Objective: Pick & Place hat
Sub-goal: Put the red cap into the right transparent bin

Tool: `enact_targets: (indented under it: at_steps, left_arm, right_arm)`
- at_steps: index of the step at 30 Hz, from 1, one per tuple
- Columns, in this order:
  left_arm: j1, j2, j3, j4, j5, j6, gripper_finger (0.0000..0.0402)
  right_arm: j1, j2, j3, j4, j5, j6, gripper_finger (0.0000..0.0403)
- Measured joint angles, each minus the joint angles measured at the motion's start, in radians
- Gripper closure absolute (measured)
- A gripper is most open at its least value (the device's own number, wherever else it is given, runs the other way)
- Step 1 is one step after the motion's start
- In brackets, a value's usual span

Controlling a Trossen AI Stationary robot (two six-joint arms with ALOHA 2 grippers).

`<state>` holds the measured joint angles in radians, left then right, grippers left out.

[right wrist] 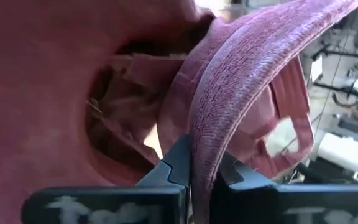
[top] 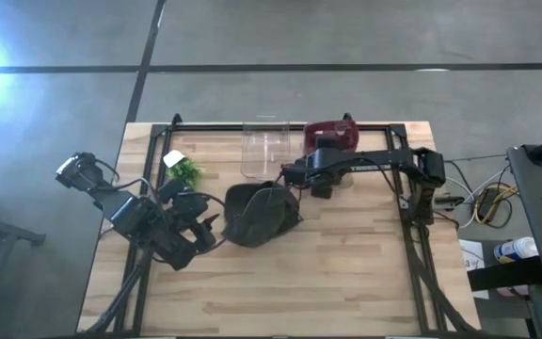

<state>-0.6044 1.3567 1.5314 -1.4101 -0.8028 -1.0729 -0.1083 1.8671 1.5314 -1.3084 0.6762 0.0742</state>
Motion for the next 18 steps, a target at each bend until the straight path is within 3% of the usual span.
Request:
enact_targets:
  at_steps: [10, 15, 18]
  left_arm:
    - [0.0, 0.0, 0.0, 0.0, -0.001, 0.0, 0.0177]
    - [0.0, -0.001, 0.0, 0.0, -0.002, 0.0, 0.0177]
    - [0.0, -0.001, 0.0, 0.0, -0.003, 0.0, 0.0177]
  right_arm:
    - [0.06, -0.007, 0.0, 0.04, -0.051, -0.02, 0.039]
    - [0.089, -0.01, 0.0, 0.094, -0.043, -0.132, 0.039]
    - [0.121, -0.02, 0.0, 0.134, 0.02, -0.225, 0.039]
